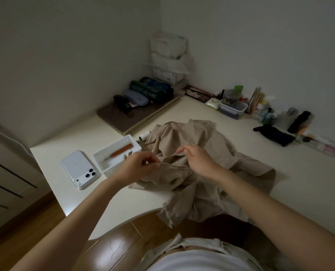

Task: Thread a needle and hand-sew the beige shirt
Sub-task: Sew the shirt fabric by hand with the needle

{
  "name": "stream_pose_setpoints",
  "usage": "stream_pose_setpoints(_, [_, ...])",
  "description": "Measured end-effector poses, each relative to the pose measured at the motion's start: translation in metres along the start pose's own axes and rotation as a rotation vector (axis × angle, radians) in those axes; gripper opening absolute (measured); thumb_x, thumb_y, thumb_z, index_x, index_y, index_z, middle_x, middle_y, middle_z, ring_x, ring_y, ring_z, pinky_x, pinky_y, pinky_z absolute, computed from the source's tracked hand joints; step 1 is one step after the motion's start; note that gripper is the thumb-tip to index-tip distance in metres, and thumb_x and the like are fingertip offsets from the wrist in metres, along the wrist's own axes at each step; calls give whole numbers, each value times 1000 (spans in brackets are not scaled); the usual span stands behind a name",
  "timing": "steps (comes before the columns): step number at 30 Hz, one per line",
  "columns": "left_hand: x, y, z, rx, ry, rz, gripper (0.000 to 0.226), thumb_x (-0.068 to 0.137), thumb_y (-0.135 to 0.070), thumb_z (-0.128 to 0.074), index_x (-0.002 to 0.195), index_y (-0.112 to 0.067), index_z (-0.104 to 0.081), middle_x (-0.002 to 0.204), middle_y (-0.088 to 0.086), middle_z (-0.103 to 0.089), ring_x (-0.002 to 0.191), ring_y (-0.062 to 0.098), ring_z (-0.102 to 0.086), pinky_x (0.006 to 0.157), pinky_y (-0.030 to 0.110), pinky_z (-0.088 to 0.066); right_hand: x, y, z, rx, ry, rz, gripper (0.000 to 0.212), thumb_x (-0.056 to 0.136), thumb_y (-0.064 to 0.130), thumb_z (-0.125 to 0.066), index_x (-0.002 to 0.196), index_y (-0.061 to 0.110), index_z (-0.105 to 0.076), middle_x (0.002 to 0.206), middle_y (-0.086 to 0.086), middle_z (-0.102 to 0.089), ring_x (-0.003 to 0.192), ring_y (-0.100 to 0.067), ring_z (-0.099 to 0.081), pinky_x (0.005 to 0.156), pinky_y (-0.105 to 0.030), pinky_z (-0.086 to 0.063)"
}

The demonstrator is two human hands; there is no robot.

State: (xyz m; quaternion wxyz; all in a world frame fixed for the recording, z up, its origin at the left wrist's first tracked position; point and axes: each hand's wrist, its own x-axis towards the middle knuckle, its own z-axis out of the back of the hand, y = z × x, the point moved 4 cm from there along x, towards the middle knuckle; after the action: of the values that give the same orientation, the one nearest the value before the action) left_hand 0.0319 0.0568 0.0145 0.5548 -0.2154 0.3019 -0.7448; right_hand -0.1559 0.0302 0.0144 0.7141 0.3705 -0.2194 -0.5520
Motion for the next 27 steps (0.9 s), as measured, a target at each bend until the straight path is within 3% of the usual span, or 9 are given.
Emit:
stream_pose_setpoints(2, [0, -3, 1, -2, -6, -7, 10, 91, -22, -62, 85, -31, -61, 84, -14, -62, 79, 4, -59, 71, 15, -49, 0, 6, -4, 57, -59, 52, 29, 101, 11, -38, 113, 9, -65, 107, -4, -64, 85, 2, -55, 69, -6, -37])
stream_pose_setpoints(4, [1, -3, 1, -13, -16, -11, 8, 91, -22, -62, 87, -28, -63, 84, -14, -62, 78, 2, -59, 69, 13, -48, 0, 8, -10, 93, -67, 62, 25, 100, 13, -44, 110, 12, -67, 93, 1, -67, 72, 8, -56, 66, -7, -41])
stream_pose_setpoints(7, [3, -2, 1, -26, -43, -4, 6, 91, -24, -62, 90, -20, -67, 83, -10, -64, 77, 4, -59, 67, 14, -48, -1, 10, -22, 70, -46, 57, 23, 99, 18, -45, 109, 16, -66, 98, 3, -69, 90, -5, -62, 81, -24, -51])
stream_pose_setpoints(12, [5, -5, 0, -57, -50, -3, 7, 93, -21, -59, 90, -18, -65, 81, -7, -63, 74, 4, -57, 65, 12, -45, -7, 14, -30, -18, -109, 86, 24, 101, 21, -41, 111, 16, -63, 98, 1, -67, 87, -10, -62, 77, -25, -51])
stream_pose_setpoints(16, [3, -6, 2, -81, -48, 7, 8, 94, -18, -57, 88, -17, -63, 74, -8, -58, 64, -5, -53, 62, 12, -44, -10, 14, -29, 13, -115, 73, 23, 102, 21, -39, 109, 16, -61, 74, 13, -54, 53, 1, -50, 49, -10, -39])
stream_pose_setpoints(18, [1, -5, 3, -70, -52, 4, 10, 94, -18, -56, 88, -17, -63, 75, -6, -59, 64, -5, -53, 63, 12, -44, -12, 13, -29, 38, -123, 64, 23, 102, 19, -38, 108, 16, -60, 71, 13, -52, 57, 0, -52, 53, -15, -41])
stream_pose_setpoints(22, [1, -2, 3, -89, -96, 34, 11, 94, -22, -56, 88, -17, -64, 77, -4, -62, 70, 5, -57, 67, 21, -49, -17, 17, -28, -42, -231, 34, 26, 103, 23, -32, 104, 17, -58, 90, 10, -62, 83, -8, -59, 72, -26, -47])
stream_pose_setpoints(24, [1, -2, 1, -100, -132, 53, 13, 94, -24, -56, 89, -14, -64, 77, -1, -63, 70, 13, -59, 67, 26, -50, -19, 23, -30, -69, -289, 36, 27, 103, 23, -29, 102, 16, -56, 92, 8, -62, 83, -11, -59, 71, -29, -48])
stream_pose_setpoints(27, [2, -7, -4, -134, -204, 83, 15, 94, -24, -57, 85, -12, -63, 71, -1, -61, 63, 9, -54, 60, 18, -44, -19, 30, -40, -80, -315, 43, 26, 103, 22, -29, 101, 14, -53, 83, 8, -54, 74, -10, -52, 60, -24, -37])
